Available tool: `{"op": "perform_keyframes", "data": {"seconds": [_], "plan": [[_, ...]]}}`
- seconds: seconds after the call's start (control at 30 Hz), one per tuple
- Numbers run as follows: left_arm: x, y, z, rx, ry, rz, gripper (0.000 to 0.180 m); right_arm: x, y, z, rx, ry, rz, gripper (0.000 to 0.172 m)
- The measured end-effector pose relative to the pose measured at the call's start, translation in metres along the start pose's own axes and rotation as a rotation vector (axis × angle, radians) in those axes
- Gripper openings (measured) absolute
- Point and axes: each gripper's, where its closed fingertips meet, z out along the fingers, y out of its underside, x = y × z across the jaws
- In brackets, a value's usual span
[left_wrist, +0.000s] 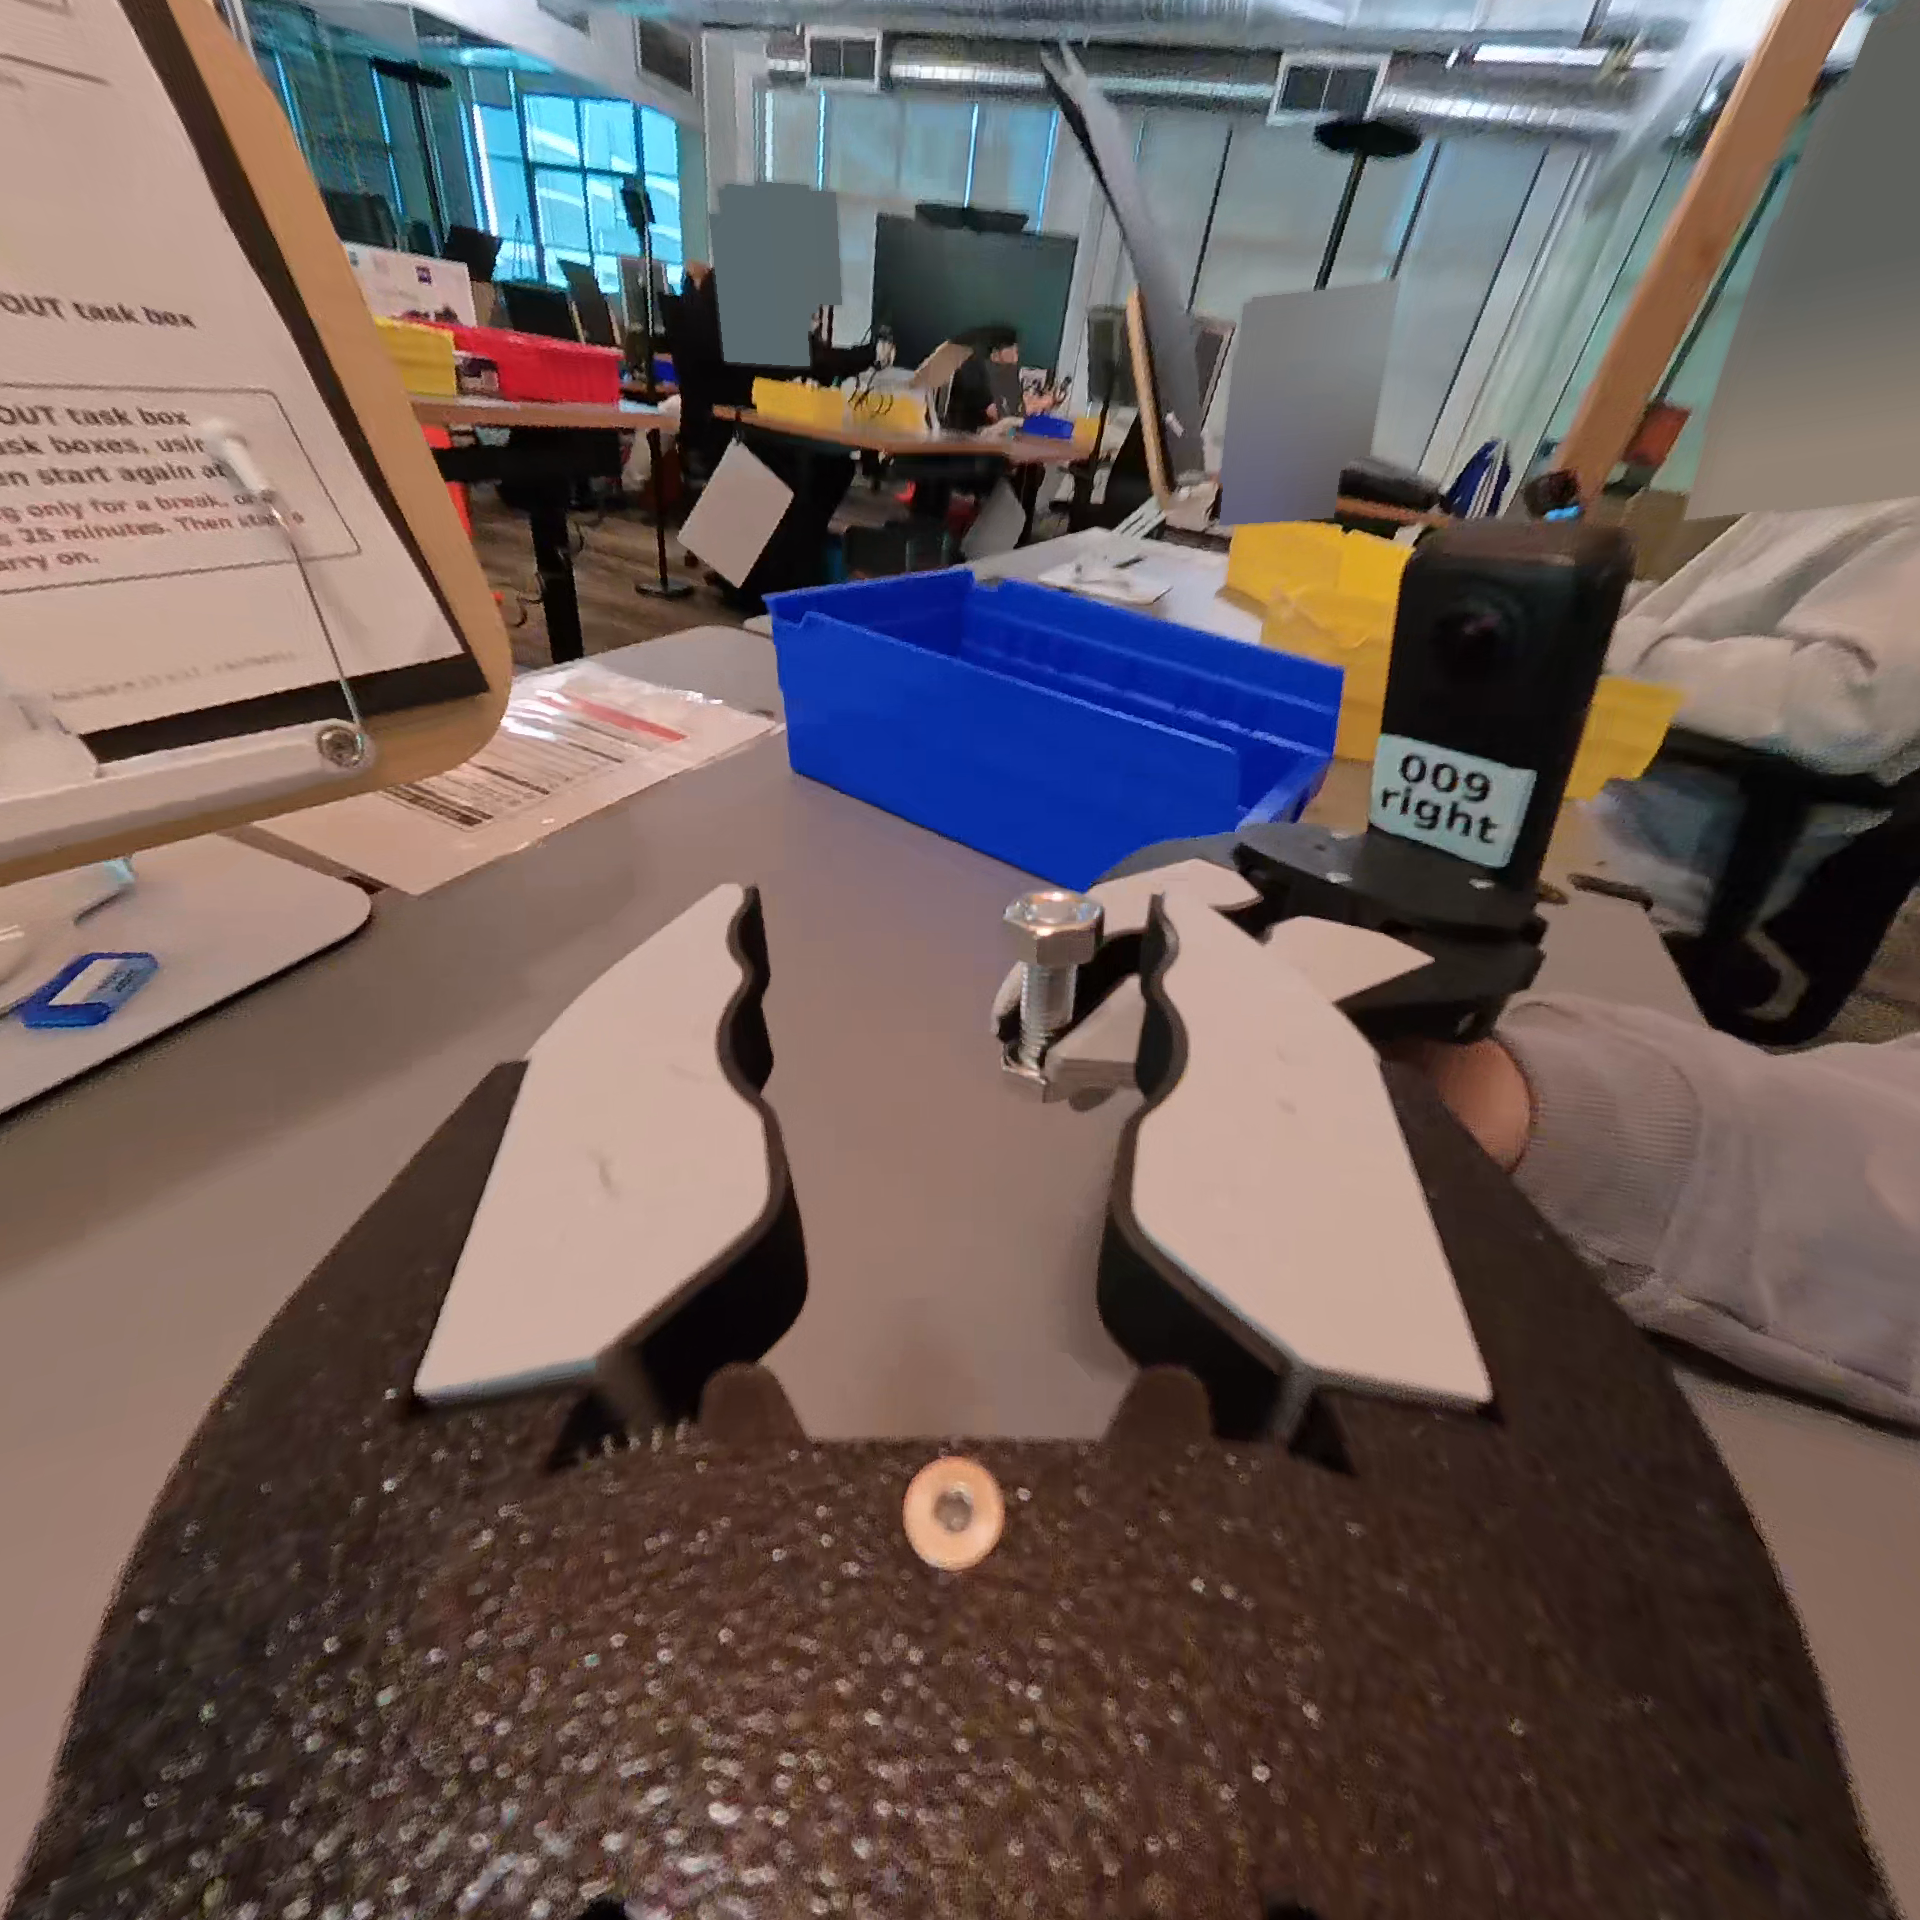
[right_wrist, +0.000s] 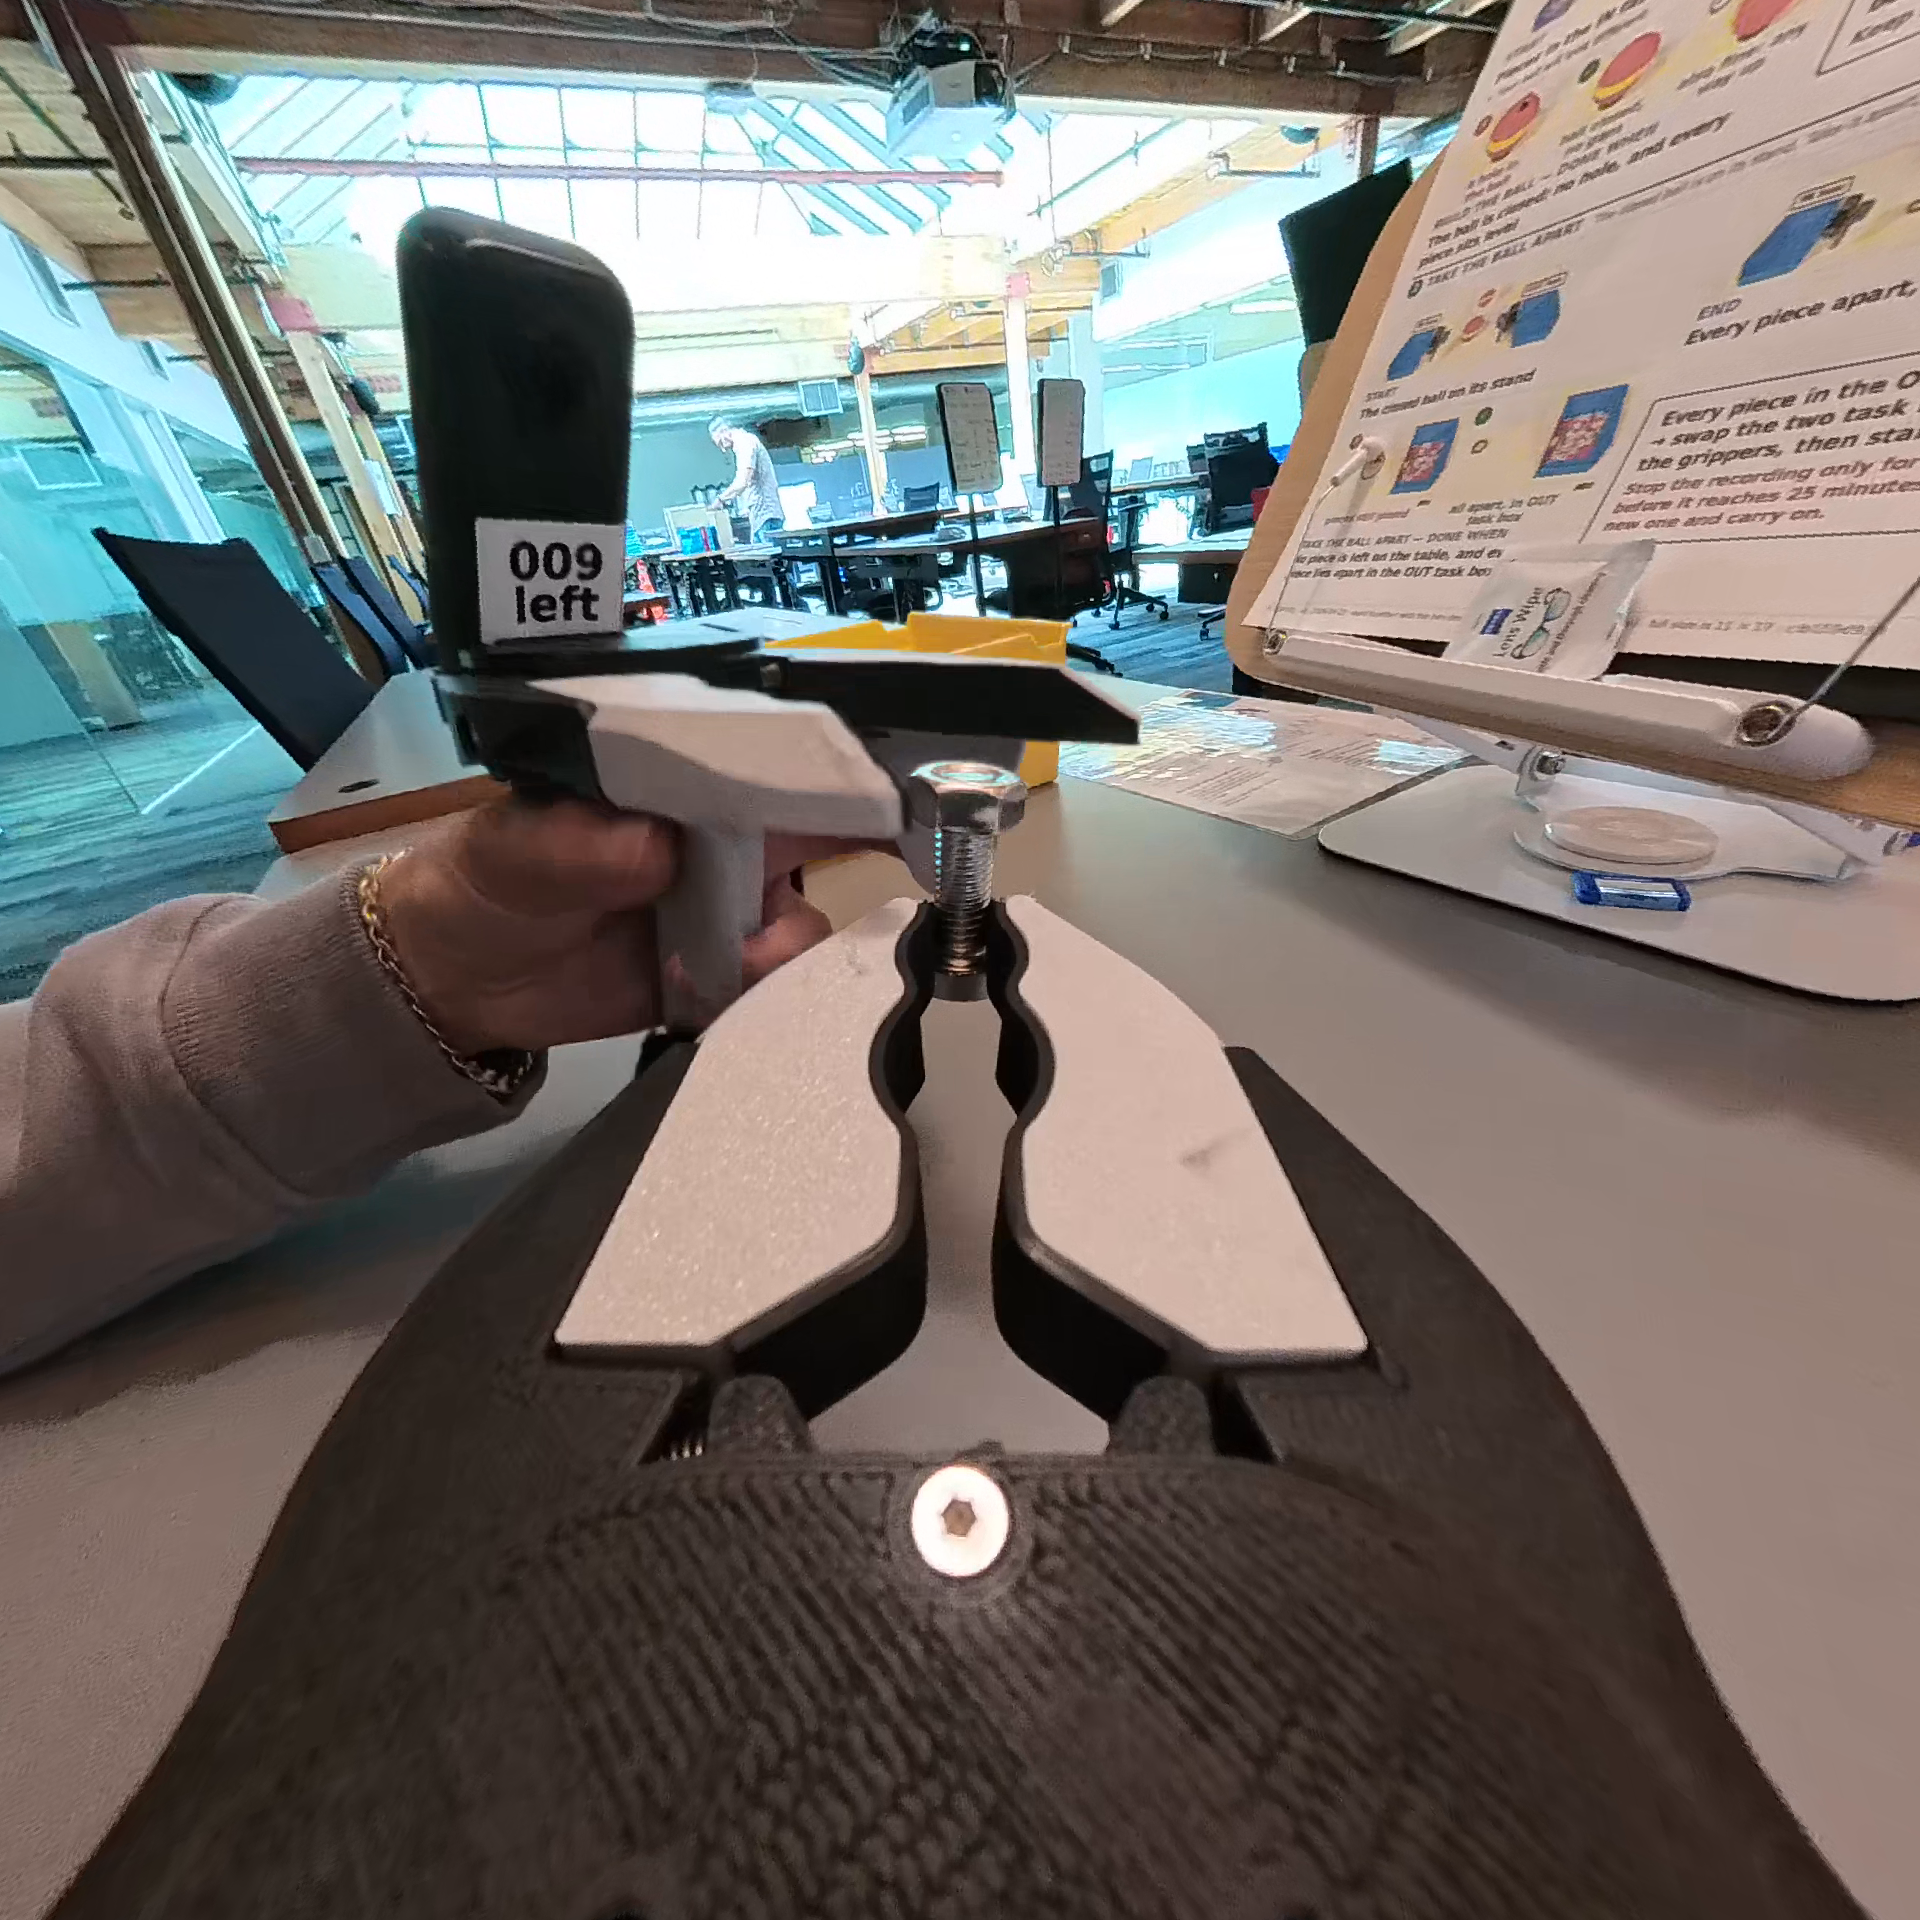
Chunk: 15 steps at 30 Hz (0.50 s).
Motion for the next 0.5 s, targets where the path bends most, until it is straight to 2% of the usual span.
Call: {"op": "perform_keyframes", "data": {"seconds": [0.07, 0.13, 0.2, 0.27, 0.5], "plan": [[-0.007, 0.002, -0.001, 0.006, -0.042, -0.006, 0.066, 0.000, -0.002, -0.001, 0.011, -0.002, 0.005, 0.009], [-0.020, 0.003, -0.008, 0.010, -0.073, -0.053, 0.073, 0.005, -0.003, -0.002, 0.015, 0.019, 0.018, 0.009], [-0.047, 0.004, -0.023, 0.024, -0.192, -0.074, 0.055, 0.007, -0.006, -0.005, 0.030, 0.011, 0.032, 0.009], [-0.062, 0.004, -0.035, 0.023, -0.254, -0.065, 0.056, 0.011, -0.006, -0.007, 0.030, 0.028, 0.037, 0.009], [-0.053, 0.005, -0.028, 0.049, -0.223, -0.032, 0.062, 0.011, -0.006, -0.006, 0.016, 0.026, 0.031, 0.009]]}}
